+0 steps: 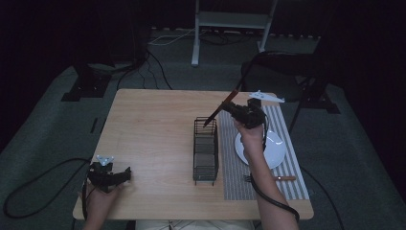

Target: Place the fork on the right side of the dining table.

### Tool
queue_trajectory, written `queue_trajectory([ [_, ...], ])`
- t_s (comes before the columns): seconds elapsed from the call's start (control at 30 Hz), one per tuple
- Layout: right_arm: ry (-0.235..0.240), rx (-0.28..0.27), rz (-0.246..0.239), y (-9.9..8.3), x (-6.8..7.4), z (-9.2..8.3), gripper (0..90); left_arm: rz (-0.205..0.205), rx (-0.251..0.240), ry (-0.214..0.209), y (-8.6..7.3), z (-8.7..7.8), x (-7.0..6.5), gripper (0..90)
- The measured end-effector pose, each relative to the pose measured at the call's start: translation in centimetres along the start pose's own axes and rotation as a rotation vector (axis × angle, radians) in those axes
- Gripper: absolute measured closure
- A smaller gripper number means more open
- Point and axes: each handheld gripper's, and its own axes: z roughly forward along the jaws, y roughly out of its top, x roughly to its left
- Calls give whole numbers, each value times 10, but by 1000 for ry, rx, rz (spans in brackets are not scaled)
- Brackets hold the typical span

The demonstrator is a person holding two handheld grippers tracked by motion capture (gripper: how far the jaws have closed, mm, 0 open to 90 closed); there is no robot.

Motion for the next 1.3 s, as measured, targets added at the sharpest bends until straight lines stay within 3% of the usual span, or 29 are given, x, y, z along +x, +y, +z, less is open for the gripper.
queue_trajectory([
  [0.27,-30,-81,-20,27,-2,-21,806,0,0,0,0,0,0,1],
  [0.3,-64,-107,-13,32,-8,-25,806,0,0,0,0,0,0,1],
  [0.33,-64,-107,-13,32,-8,-25,806,0,0,0,0,0,0,1],
  [0.4,-148,-142,18,32,-25,-28,806,0,0,0,0,0,0,1],
  [0.43,-163,-153,43,30,-34,-27,806,-1,1,-1,0,0,0,1],
  [0.47,-163,-153,43,30,-34,-27,806,-1,1,-1,0,0,0,0],
  [0.57,-228,-172,125,16,-61,-24,806,0,1,0,0,0,0,1],
  [0.67,-265,-192,184,1,-81,-20,806,0,1,-1,0,0,0,0],
  [0.7,-283,-197,219,-11,-94,-16,806,0,1,0,0,0,0,0],
  [0.73,-283,-197,219,-11,-94,-16,806,0,1,0,0,0,0,0],
  [0.77,-288,-192,268,-22,-107,-10,806,0,1,-1,0,0,0,1],
  [0.87,-303,-173,303,-32,-118,-3,806,0,1,0,0,0,0,1],
  [0.97,-297,-161,383,-51,-137,8,806,0,1,0,0,0,0,1],
  [1.07,-312,-153,412,-58,-145,12,806,0,1,-1,0,0,0,1],
  [1.13,-325,-158,468,-69,-156,18,805,0,1,0,0,0,0,0],
  [1.17,-325,-158,468,-69,-156,18,805,0,1,-1,0,0,0,0],
  [1.3,-323,-174,546,-83,-169,26,806,0,1,0,0,0,0,1],
])
